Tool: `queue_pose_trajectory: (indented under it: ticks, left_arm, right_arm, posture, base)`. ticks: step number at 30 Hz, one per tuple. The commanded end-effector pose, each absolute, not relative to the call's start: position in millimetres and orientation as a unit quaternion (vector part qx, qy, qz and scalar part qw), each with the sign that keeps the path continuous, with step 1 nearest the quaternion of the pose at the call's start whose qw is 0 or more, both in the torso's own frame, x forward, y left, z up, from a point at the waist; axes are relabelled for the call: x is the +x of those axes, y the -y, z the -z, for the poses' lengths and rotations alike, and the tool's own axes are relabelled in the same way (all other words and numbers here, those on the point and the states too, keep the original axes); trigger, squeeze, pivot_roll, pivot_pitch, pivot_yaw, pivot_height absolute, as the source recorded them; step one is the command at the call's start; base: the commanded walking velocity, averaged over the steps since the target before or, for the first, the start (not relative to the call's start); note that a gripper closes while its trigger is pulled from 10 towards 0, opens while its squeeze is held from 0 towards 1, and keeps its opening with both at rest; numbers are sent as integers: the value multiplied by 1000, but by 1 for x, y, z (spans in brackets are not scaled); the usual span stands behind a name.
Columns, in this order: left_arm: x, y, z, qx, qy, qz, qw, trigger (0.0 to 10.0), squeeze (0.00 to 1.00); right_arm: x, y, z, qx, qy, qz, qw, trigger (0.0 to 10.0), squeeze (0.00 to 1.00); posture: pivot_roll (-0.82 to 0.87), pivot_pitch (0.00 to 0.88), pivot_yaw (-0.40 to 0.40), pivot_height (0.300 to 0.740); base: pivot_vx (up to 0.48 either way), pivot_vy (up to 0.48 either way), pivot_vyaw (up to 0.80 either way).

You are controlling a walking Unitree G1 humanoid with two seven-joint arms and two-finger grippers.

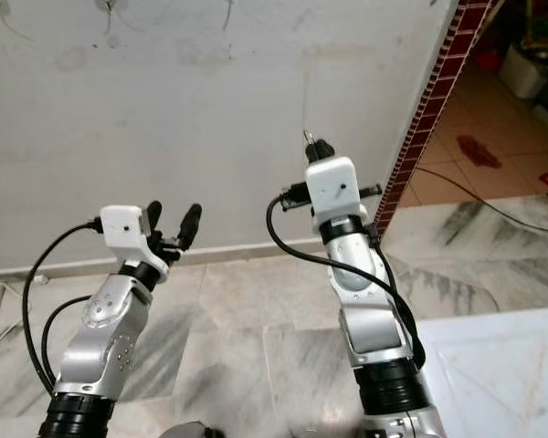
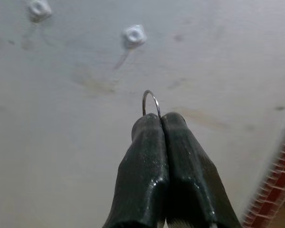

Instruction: Hang keys on a hook

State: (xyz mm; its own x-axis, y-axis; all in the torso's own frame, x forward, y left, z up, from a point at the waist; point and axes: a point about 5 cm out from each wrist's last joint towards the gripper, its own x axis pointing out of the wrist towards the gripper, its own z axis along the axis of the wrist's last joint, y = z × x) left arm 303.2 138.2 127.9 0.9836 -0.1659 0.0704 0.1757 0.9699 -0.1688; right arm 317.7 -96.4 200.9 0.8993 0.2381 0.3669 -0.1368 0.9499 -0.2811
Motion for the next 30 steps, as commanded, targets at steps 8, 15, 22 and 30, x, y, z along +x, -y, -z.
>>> queue_pose_trajectory:
  ticks: [8,15,22,30]
  left_arm:
    - [303,-136,-129,-90,31,86,992,10000,0]
    - [304,-136,-129,-93,32,86,991,10000,0]
    - [304,-136,-129,-92,31,86,991,10000,0]
    - [304,-136,-128,-89,30,86,992,10000,0]
  right_arm:
    - [316,97,-202,-133,208,-104,964,10000,0]
    - [316,98,-202,-135,207,-103,963,10000,0]
    - [317,98,-202,-135,207,-104,963,10000,0]
    - [316,98,-201,-135,206,-102,964,10000,0]
  posture:
    - [-18,157,34,740]
    - [-18,158,35,740]
    - [-17,159,34,740]
    - [-19,158,34,740]
  base:
    - [338,0,0]
    - [350,200,0]
    - [316,362,0]
    - [331,346,0]
